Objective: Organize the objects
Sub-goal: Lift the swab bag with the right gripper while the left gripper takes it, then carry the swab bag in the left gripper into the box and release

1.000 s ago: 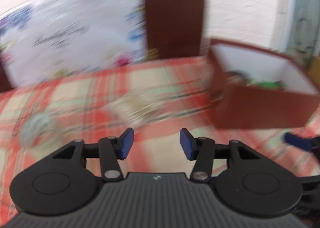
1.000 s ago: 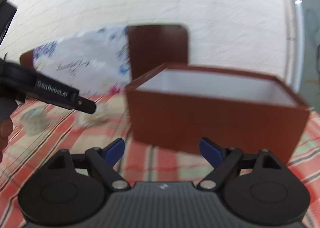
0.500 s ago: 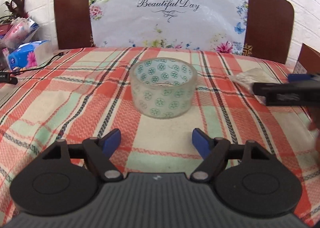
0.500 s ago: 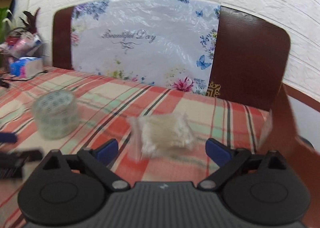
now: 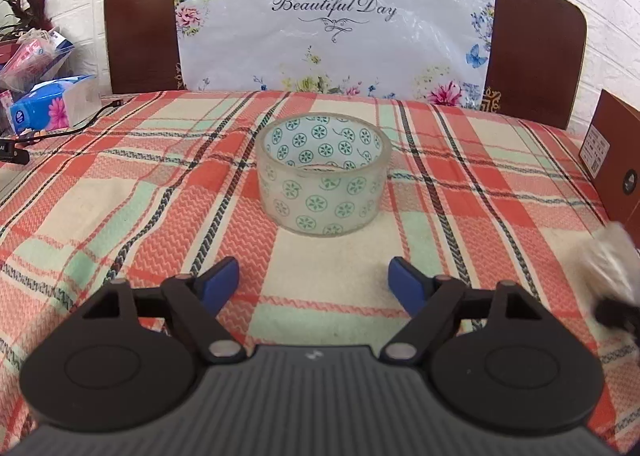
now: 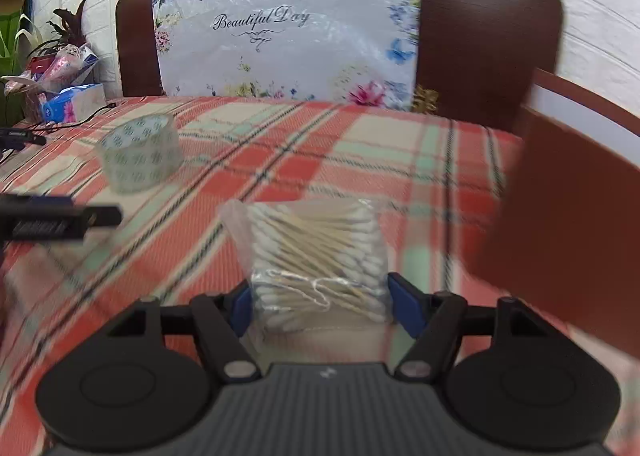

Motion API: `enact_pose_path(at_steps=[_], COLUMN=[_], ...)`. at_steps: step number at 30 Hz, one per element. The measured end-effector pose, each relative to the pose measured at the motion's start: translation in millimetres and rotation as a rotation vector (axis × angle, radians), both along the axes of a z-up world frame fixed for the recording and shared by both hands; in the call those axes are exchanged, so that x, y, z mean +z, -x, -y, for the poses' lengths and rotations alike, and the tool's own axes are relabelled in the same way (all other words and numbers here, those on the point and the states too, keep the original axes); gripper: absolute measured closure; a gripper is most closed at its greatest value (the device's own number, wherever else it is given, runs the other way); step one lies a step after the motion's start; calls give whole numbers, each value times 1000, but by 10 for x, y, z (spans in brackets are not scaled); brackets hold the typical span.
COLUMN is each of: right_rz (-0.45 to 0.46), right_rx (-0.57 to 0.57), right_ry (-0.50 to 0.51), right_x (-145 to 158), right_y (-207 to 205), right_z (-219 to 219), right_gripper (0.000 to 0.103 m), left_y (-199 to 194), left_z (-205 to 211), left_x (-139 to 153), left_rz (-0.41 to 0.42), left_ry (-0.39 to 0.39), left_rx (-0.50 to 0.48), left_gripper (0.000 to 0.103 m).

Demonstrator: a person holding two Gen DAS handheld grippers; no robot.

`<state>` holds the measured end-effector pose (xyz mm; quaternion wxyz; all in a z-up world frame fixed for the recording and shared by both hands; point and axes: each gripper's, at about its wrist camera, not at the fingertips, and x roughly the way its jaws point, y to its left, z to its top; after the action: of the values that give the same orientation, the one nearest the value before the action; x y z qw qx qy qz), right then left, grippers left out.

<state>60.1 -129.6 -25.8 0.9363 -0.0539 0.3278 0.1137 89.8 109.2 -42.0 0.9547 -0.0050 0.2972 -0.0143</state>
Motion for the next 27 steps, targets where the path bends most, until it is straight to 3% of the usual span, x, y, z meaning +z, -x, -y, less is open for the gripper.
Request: enact_pose_path(at_steps=[2,3,4,6,9,11,16,18,20,21,22,24,27], right_rz=[0,4,9,22,8,13,9,-3,-13,-14,-8,24,180], right_rx=[-55,-103,-171,-294,-284,-271,-187,-179,-179,-179,-177,-177,-168], right_ry=[10,22,36,61,11,12,4,-8,-31,-40,-46,-35,55], right_x=[17,20,20,27,15,12,-7,-23,-32,-35,-30,1,127], right_y=[274,367,452,564,637,645,667,636,573,540,521,538,775], right_z=[136,219,296,419,526,515,481,487,514,528,535,522,391], right_gripper=[35,31,17,3,3,1,0,0,1,10,34,57,64], left_y=[25,72,122,204,244,216,17,-9,-5,-14,-8,91,493], left_z=[64,97,162,475,1016,1289,1695,1774,1873,1908,1934,1955,2010], left_x=[60,115,177,313,446,471,269,230,232,240,257,437,914], left_rz=[-42,-71,-94,-133,-206,-266,-407,-393,-386,-387,-386,-338,-85], left_ry=[14,99,191,262,273,274,261,252,238,243,245,229,124], left_rx=[-6,-40,-99,-243,-423,-493,-497,-487,-525,-546,-550,-572,-664], left_gripper=[20,20,20,20,20,19,19,19,39,47,54,64,65])
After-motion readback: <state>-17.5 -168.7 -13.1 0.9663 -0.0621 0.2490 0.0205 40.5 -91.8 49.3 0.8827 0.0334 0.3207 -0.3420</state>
